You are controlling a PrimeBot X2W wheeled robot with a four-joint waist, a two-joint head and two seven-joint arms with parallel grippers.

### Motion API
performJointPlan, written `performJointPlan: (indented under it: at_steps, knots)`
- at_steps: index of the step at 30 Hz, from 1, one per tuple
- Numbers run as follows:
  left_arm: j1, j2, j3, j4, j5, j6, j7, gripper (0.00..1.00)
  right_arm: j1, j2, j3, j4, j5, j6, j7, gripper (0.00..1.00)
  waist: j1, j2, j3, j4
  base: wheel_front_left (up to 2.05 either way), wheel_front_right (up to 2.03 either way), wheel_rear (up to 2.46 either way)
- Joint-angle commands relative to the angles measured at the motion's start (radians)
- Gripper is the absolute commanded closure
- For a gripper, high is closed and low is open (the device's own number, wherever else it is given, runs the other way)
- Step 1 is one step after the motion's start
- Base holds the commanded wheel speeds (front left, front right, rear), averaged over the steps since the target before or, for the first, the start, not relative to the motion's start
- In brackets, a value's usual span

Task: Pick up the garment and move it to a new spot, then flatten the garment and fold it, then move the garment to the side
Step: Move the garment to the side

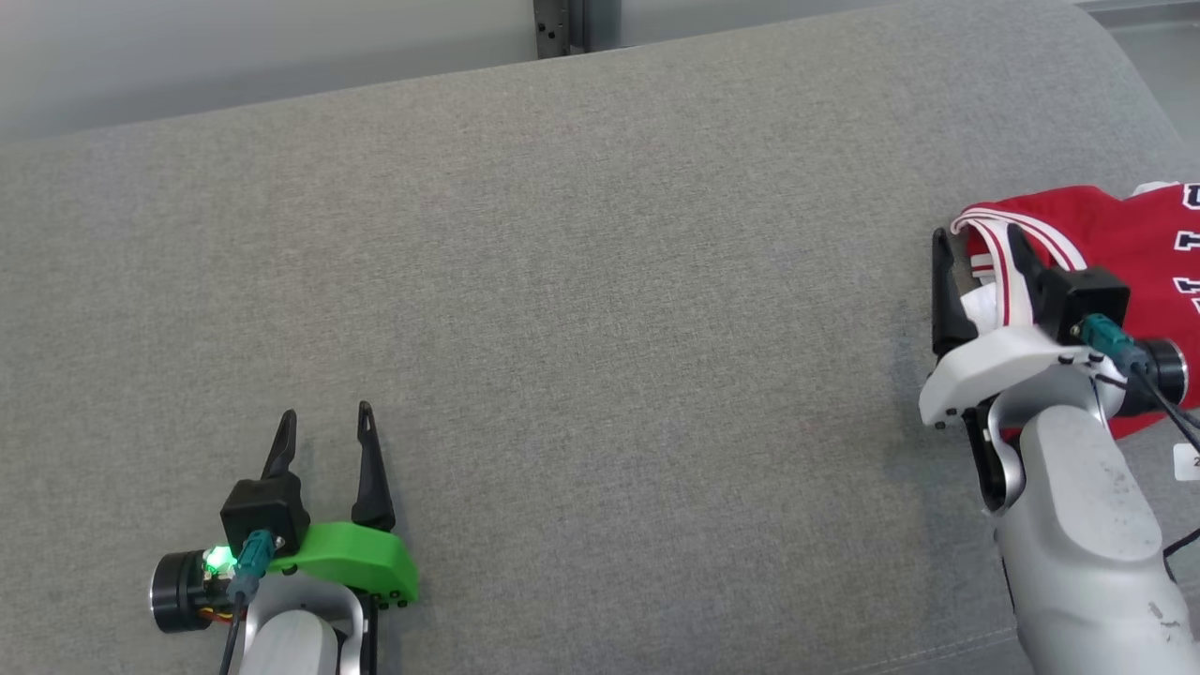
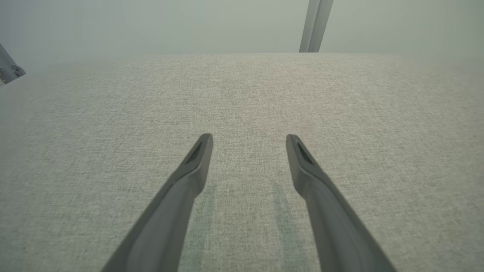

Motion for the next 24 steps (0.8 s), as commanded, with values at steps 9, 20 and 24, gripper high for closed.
performJointPlan:
  at_steps: [9, 20, 24]
  knots:
    - [0.041, 0.005, 0.011, -0.021, -0.016, 0.015, 0.0, 0.0, 0.126, 0.01, 0.07, -0.011, 0.094, -0.002, -0.002, 0.0, 0.0, 0.0, -0.051, 0.074, 0.0, 0.0, 0.0]
    - [0.081, 0.005, 0.033, -0.037, -0.009, 0.027, 0.0, 0.0, 0.19, 0.011, 0.141, -0.048, 0.183, -0.002, -0.002, 0.0, 0.0, 0.0, -0.11, 0.106, 0.0, 0.0, 0.0]
    - [0.094, 0.005, 0.04, -0.039, -0.006, 0.026, 0.0, 0.0, 0.208, 0.011, 0.166, -0.062, 0.206, -0.002, -0.002, 0.0, 0.0, 0.0, -0.137, 0.115, 0.0, 0.0, 0.0]
